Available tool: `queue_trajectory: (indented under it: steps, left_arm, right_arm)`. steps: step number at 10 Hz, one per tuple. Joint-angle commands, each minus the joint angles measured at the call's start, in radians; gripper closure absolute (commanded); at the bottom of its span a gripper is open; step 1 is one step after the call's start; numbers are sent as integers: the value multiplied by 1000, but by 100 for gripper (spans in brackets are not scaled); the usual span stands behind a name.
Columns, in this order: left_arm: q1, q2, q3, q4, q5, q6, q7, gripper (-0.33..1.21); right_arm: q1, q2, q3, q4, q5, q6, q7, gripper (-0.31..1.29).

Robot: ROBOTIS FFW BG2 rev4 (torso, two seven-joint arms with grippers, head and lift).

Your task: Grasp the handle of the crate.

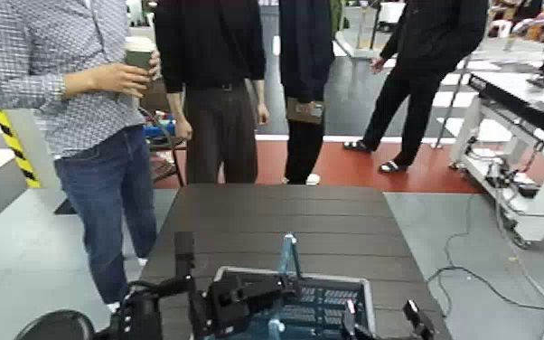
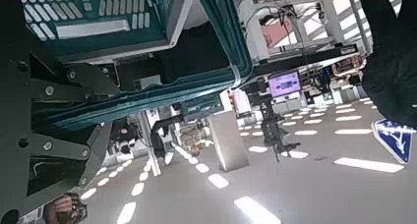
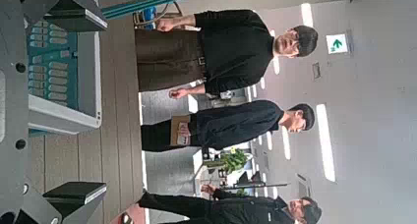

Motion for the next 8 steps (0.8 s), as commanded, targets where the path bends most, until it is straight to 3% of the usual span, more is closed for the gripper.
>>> queue_trajectory:
  steps: [1,8]
  left_arm:
    - [-3,-1,-7,7,8,-4,-2,119]
    - [-3,-7,-7,13,8,-9,-8,119]
  right_arm:
    - [-2,-3,3,0,7,2,-9,15]
    - [-5,-12,8,-10,24,27,-23,15]
